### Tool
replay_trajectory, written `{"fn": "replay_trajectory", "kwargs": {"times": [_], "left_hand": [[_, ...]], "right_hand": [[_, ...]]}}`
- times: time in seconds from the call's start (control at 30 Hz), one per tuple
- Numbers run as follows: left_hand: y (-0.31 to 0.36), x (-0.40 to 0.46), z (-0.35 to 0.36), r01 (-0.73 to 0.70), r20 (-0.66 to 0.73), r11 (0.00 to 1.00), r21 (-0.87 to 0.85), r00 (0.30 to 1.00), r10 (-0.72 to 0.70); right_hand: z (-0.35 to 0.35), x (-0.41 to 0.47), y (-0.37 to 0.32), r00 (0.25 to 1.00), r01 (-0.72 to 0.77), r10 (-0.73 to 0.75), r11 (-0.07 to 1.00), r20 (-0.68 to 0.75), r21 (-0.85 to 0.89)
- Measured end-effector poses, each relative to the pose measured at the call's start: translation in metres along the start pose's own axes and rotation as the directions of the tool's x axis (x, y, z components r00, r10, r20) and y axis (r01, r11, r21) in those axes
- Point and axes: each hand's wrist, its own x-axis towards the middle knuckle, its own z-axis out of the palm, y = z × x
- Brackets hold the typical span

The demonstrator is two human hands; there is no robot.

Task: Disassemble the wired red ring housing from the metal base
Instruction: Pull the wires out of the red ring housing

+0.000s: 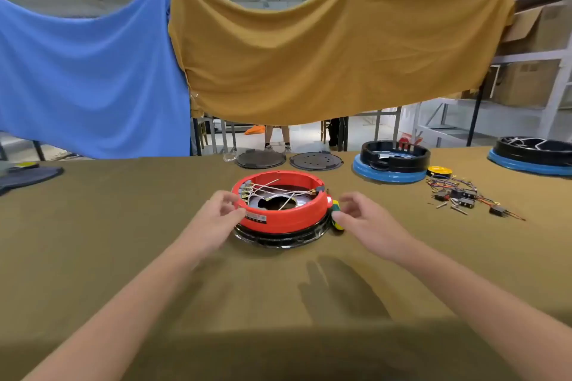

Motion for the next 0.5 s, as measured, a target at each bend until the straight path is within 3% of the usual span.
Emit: {"fn": "replay_trajectory", "kwargs": {"times": [0.2,0.33,0.5], "left_hand": [[-0.012,0.057,0.029,0.152,-0.142,0.987,-0.048,0.977,-0.157],[-0.025,0.076,0.046,0.090,-0.188,0.990,-0.109,0.976,-0.109],[-0.043,0.083,0.040,0.049,-0.226,0.986,-0.162,0.970,-0.086]], "right_hand": [[0.024,0.060,0.009,0.996,-0.091,0.092,0.996,-0.012,0.023],[0.041,0.081,0.019,0.999,-0.054,0.053,0.990,0.012,0.132],[0.062,0.076,0.028,0.993,-0.017,0.032,0.992,-0.117,0.129]]}}
